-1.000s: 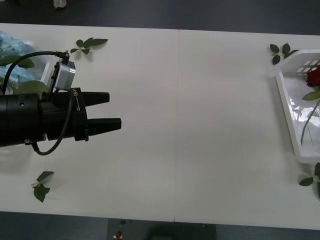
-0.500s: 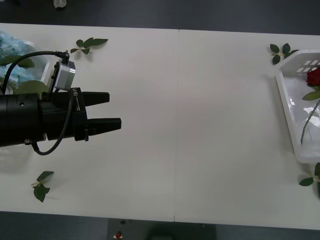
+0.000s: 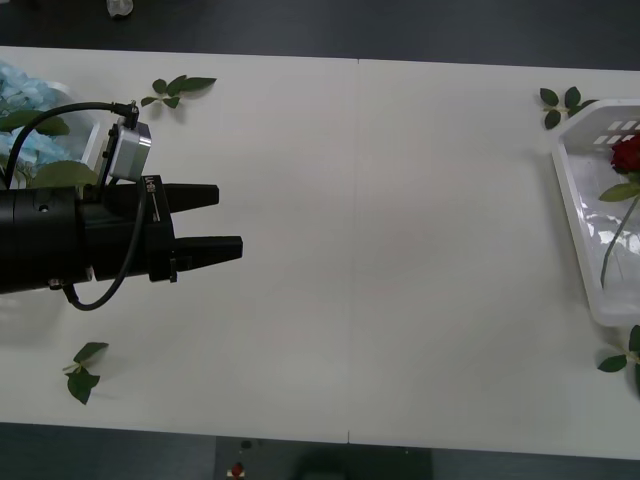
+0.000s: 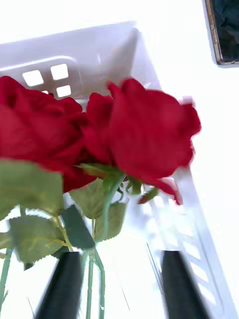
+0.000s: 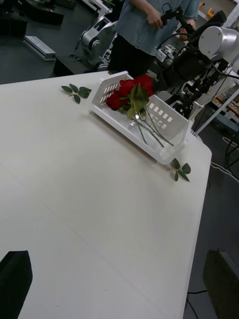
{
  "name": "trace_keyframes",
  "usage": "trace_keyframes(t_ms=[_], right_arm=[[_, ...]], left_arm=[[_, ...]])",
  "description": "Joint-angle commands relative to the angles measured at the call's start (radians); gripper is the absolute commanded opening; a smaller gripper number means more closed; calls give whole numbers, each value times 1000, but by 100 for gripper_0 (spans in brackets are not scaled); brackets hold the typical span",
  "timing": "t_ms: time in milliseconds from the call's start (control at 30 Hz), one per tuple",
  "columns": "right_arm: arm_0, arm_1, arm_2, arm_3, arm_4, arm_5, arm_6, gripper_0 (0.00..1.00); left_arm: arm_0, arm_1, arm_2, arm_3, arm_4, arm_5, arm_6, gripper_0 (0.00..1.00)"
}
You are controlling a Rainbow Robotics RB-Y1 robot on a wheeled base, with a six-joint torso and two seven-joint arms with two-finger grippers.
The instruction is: Put the red flowers into the right box and the blue flowers into the left box
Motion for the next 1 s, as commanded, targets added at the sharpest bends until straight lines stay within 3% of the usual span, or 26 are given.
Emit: trace_keyframes(t_ms=[33,533,733,1000], right_arm=[[-12,-35,-24,-27,-10,-3,32,98],[-12,20,-26,-482,-56,335,102,98],[-10,123,-66,-648,-96,421,297,98],[-10,247,-139,-732,-246,436,587,98]], left_arm=[[-16,13,1,-26,8,4,-26,100],[-16,13,1,-26,8,4,-26,100],[-16,13,1,-26,8,4,-26,100],[-16,13,1,-26,8,4,-26,100]])
